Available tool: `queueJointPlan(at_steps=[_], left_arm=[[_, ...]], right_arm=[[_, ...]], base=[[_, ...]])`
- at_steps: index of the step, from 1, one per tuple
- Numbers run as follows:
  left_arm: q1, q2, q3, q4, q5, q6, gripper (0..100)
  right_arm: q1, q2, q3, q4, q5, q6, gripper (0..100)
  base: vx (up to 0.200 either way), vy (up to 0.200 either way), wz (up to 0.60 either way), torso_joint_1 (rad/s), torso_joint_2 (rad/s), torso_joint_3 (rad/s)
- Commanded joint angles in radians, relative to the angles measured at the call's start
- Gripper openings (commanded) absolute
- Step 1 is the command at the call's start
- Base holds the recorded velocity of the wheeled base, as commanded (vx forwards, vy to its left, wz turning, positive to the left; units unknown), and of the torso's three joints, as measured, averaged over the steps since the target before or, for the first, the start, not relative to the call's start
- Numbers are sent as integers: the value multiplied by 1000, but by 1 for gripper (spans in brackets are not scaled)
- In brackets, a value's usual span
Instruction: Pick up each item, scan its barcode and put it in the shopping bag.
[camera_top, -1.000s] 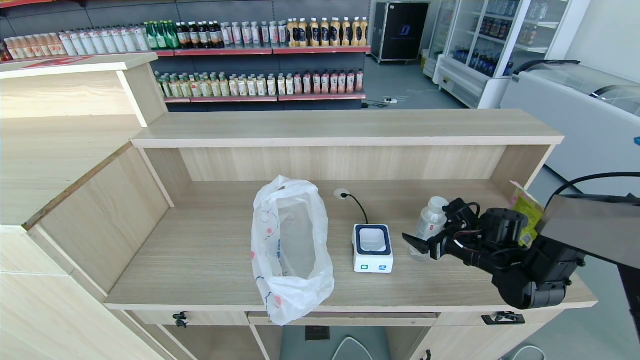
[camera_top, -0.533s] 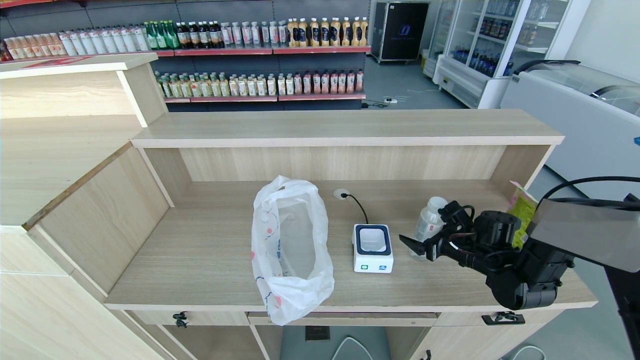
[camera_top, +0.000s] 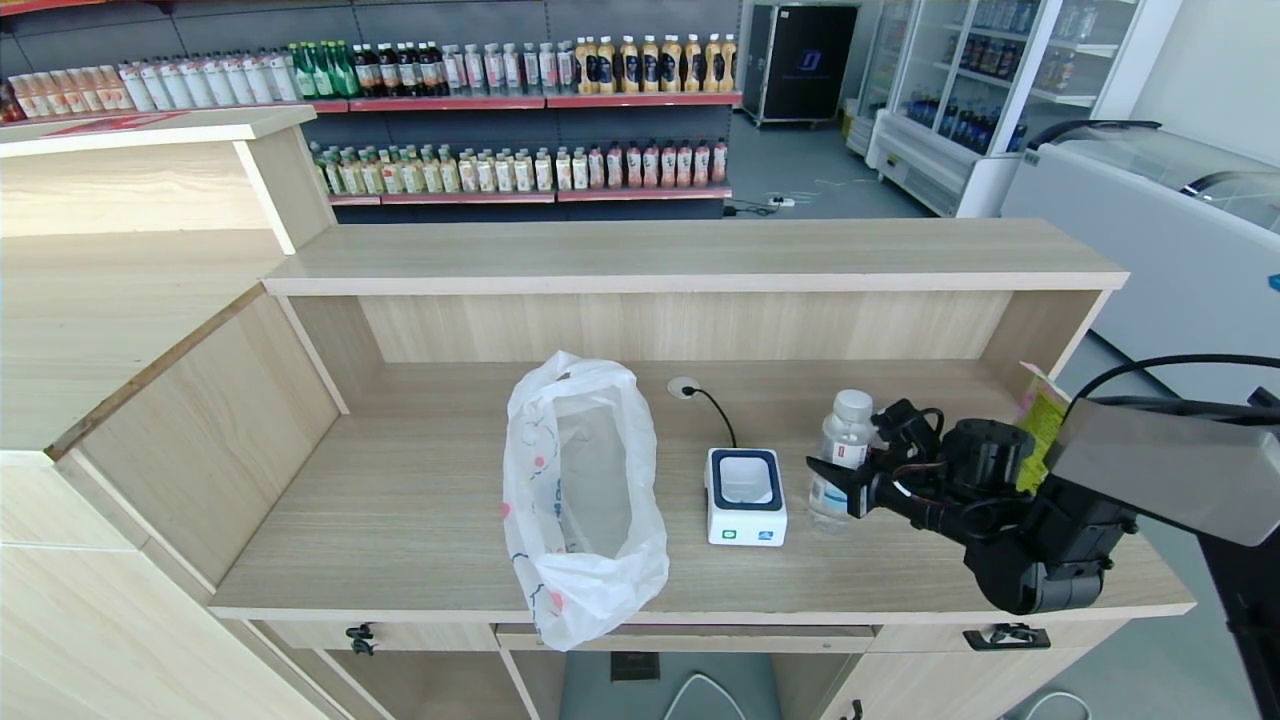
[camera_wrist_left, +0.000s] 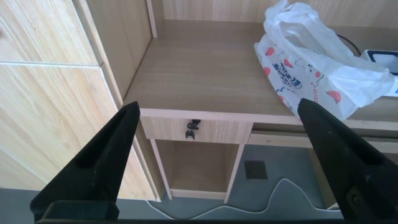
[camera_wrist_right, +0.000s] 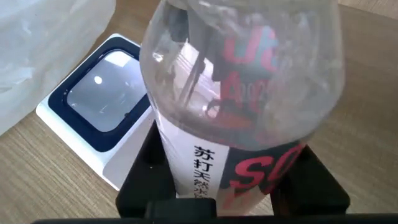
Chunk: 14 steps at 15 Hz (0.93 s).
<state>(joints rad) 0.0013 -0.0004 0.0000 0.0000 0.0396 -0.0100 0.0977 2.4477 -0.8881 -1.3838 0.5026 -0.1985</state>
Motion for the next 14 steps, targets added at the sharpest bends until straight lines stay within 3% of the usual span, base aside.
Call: queueJointPlan(at_steps=[1,5,7,10,12,14], left_arm=[[0,0,0,0,0,-1,100],[0,0,0,0,0,-1,100],[0,0,0,0,0,-1,100],[0,0,0,0,0,-1,100],[0,0,0,0,0,-1,100],[0,0,0,0,0,-1,100]], right_arm=[[-4,-1,-2,-3,-1,1,0],[-38,-78,49,-12,5,30,0],[-38,-214,93,-1,45,171,0],[-36,-541,103,230,102,384,0],[-36,-771,87,408,217,534,0],[-35,-872,78,448,301,610,0]], base=[[0,0,0,0,0,0],[0,0,0,0,0,0],[0,0,0,0,0,0],[0,0,0,0,0,0],[0,0,0,0,0,0],[0,0,0,0,0,0]])
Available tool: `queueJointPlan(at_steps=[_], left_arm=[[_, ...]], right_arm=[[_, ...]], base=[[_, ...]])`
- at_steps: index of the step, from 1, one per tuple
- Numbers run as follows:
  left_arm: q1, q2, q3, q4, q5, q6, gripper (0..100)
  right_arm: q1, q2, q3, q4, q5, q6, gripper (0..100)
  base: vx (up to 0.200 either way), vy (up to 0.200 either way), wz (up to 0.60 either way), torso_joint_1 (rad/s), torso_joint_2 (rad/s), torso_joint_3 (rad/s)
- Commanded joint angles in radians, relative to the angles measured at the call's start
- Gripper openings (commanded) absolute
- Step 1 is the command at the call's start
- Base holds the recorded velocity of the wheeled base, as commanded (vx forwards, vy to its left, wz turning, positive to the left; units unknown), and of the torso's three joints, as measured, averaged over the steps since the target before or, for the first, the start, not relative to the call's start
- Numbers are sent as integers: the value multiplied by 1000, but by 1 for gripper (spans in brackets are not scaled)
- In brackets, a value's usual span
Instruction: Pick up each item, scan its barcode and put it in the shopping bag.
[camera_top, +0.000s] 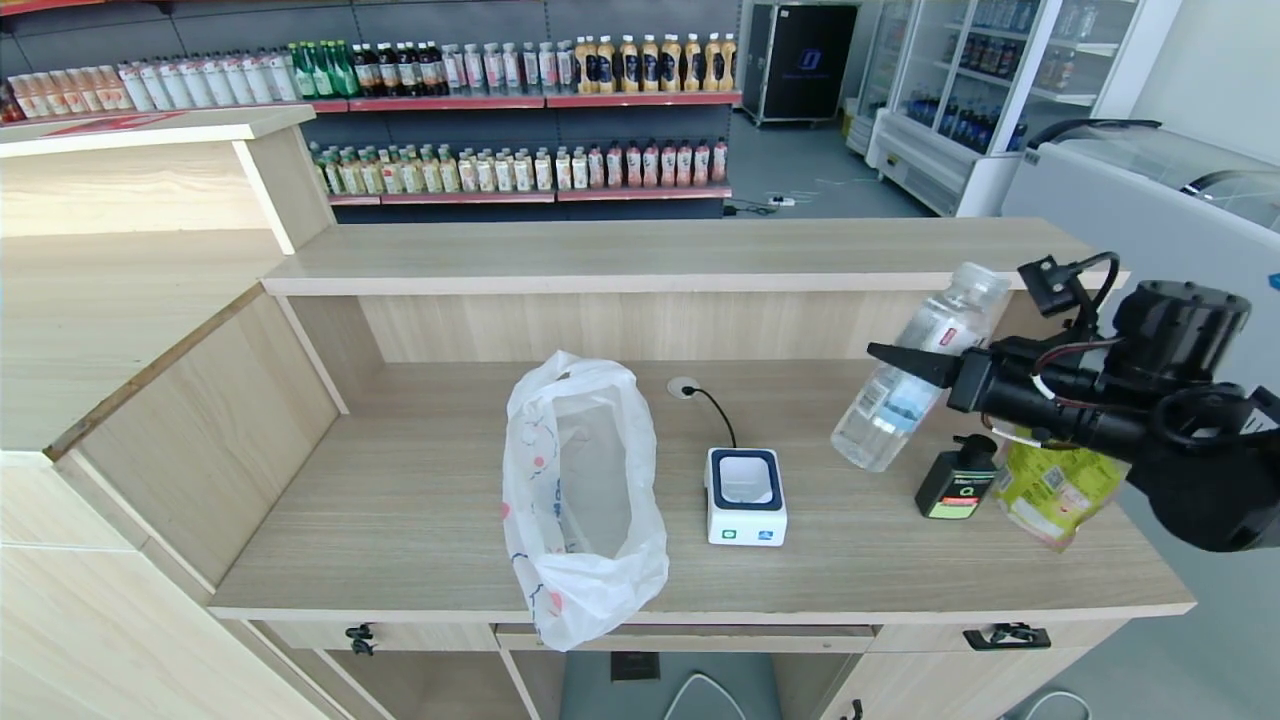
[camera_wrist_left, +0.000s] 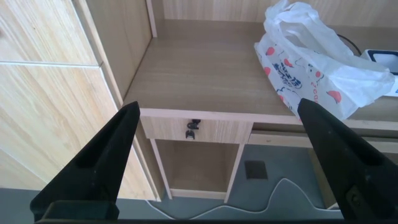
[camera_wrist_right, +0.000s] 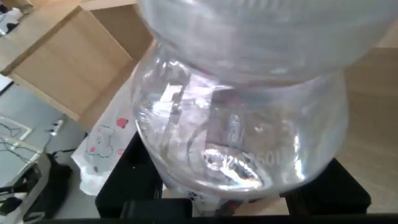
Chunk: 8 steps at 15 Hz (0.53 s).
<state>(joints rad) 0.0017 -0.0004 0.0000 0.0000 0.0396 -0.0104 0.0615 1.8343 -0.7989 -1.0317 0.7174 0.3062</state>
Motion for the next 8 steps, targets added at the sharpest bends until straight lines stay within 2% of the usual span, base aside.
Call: queueJointPlan(at_steps=[1,4,5,8], left_arm=[[0,0,0,0,0,0,100],[0,0,0,0,0,0,100],[0,0,0,0,0,0,100],[0,0,0,0,0,0,100]], right_arm=[[11,-357,-19,91,201,218,0],[61,-446,-16,36,399,295,0],[80,-451,-14,16,425,303,0],[218,-464,-22,-31,430,361,0]], base=[[0,0,0,0,0,0],[0,0,0,0,0,0],[0,0,0,0,0,0],[0,0,0,0,0,0]])
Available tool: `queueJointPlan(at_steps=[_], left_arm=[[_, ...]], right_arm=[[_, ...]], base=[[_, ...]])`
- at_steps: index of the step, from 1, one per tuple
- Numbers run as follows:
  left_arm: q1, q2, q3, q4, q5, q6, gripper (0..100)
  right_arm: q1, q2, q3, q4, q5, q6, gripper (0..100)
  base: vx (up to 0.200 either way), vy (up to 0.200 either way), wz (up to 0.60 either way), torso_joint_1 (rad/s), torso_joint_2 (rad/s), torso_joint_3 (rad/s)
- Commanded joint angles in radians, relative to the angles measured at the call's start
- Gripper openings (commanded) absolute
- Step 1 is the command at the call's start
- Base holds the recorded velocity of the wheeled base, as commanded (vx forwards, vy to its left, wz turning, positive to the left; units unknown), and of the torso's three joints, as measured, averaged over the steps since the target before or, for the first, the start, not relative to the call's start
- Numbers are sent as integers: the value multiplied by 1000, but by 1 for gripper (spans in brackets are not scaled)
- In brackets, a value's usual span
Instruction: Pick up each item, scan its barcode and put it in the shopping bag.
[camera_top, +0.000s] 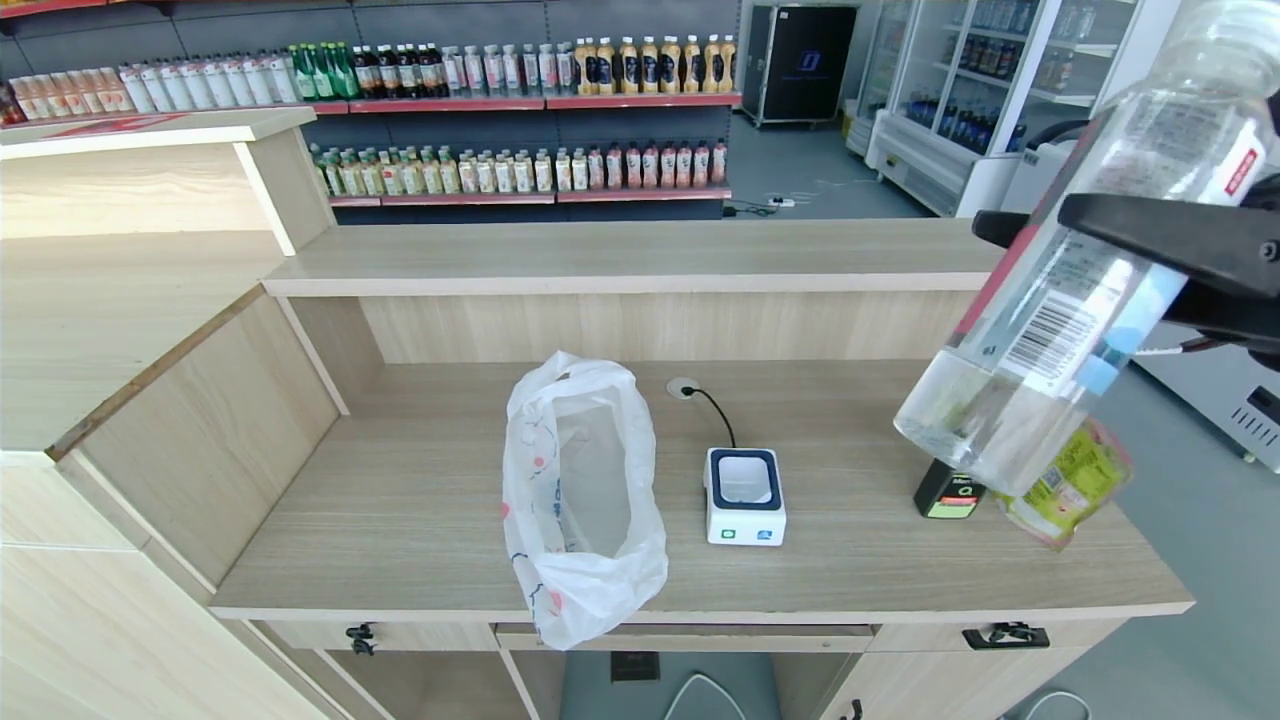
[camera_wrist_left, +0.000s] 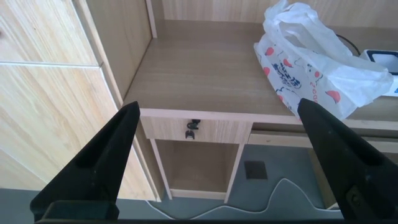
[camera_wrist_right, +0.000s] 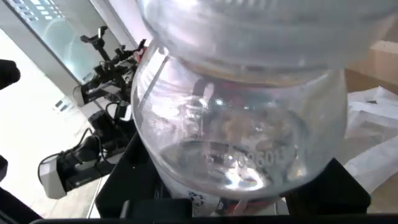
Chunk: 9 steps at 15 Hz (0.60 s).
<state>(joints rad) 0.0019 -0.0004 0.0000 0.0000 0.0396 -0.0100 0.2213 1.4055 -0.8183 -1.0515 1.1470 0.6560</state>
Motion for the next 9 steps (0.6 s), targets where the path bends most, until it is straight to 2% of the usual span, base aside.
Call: queueJointPlan(at_steps=[1,4,9], left_arm=[[0,0,0,0,0,-1,100],[0,0,0,0,0,-1,100],[0,0,0,0,0,-1,100]], right_arm=[[107,-37,-4,-13,0,11,0],[204,-30,-10,-15,-1,8,0],[208,-31,-12,-16,-3,13,0]], base=[[0,0,0,0,0,0],[0,0,0,0,0,0],[0,0,0,0,0,0]])
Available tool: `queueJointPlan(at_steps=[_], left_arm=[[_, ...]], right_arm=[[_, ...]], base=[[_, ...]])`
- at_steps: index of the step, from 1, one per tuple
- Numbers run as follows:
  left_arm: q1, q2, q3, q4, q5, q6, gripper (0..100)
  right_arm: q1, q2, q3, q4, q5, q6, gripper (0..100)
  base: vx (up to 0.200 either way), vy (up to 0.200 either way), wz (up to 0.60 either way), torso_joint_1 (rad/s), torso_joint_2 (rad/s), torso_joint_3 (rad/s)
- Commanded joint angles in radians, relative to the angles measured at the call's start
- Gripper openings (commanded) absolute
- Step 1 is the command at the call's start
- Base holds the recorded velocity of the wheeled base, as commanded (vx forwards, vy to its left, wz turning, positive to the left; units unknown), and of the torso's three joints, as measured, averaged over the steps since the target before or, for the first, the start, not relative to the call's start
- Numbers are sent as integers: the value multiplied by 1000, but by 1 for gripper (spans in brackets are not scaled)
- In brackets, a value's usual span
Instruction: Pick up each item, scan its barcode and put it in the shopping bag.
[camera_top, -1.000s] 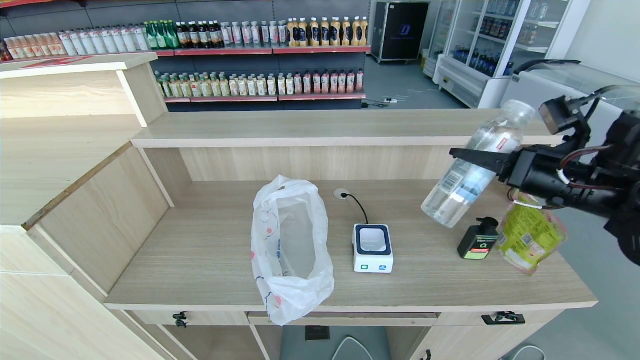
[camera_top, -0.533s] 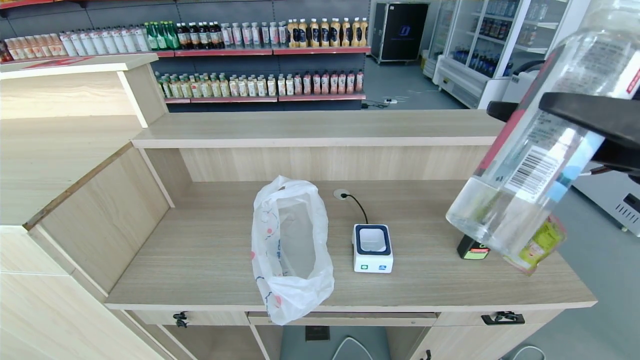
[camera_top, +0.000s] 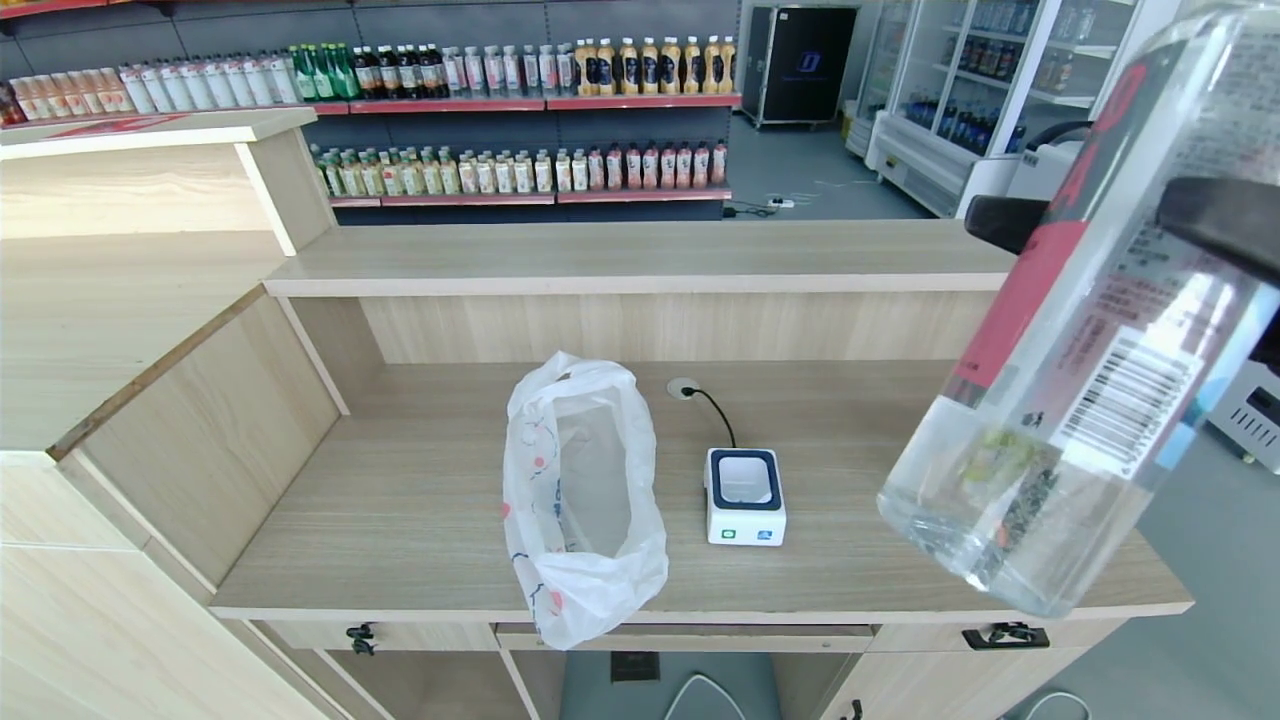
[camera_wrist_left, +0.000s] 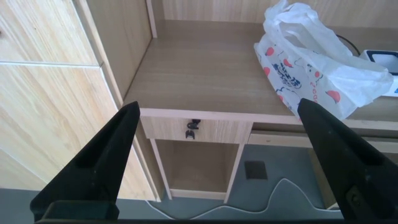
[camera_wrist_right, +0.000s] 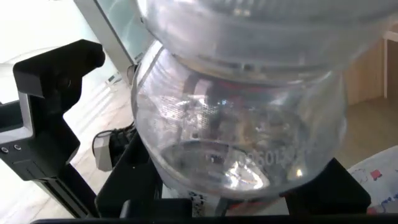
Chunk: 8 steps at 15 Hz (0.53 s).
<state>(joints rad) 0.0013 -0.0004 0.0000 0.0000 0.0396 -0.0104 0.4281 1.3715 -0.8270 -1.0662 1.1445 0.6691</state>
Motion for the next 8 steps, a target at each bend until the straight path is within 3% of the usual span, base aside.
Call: queueJointPlan(at_steps=[1,3,8], left_arm=[[0,0,0,0,0,0,100],[0,0,0,0,0,0,100],[0,0,0,0,0,0,100]], right_arm=[[0,15,-21,-6,-2,0,0],[1,29,-41,-3,-2,1,0],[110,-5,34,-5,3,-2,0]], base=[[0,0,0,0,0,0],[0,0,0,0,0,0],[0,0,0,0,0,0]])
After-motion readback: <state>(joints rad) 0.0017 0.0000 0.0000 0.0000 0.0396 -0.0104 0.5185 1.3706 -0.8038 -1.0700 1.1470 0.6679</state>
